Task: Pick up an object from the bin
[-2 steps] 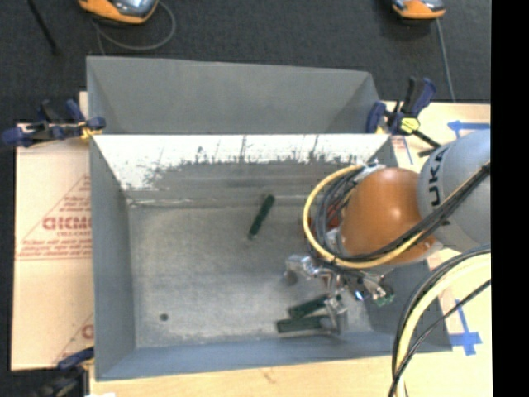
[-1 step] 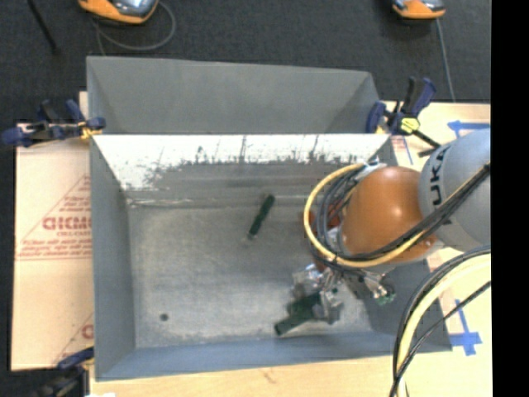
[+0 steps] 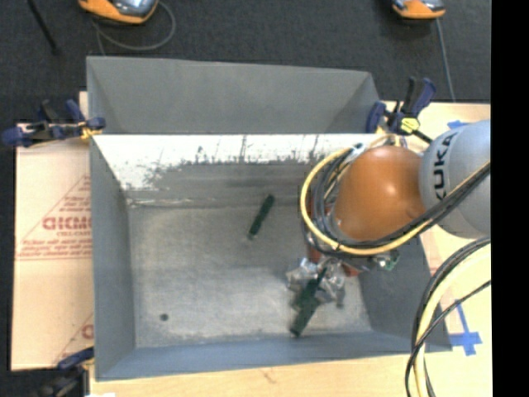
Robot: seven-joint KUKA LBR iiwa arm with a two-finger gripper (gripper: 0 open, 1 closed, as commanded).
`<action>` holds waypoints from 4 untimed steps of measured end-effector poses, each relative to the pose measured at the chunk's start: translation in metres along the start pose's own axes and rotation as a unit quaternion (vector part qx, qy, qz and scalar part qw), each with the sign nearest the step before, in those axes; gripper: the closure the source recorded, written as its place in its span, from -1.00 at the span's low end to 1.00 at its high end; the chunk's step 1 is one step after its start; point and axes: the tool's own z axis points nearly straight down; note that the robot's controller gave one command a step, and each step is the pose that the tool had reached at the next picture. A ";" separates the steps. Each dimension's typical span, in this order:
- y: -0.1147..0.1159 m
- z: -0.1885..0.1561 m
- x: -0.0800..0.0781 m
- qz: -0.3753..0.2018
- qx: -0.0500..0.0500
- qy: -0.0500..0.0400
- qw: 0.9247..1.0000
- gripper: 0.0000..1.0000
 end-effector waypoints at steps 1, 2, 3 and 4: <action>0.020 -0.180 -0.017 -0.019 0.011 -0.007 1.000 1.00; 0.039 -0.138 -0.007 -0.032 0.005 -0.004 0.999 1.00; 0.034 -0.111 -0.006 -0.031 0.006 -0.005 0.999 1.00; 0.049 -0.100 -0.017 -0.056 0.007 -0.005 0.998 1.00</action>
Offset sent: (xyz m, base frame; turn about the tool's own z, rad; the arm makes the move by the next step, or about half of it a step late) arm -0.0063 0.0254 0.1748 -0.0405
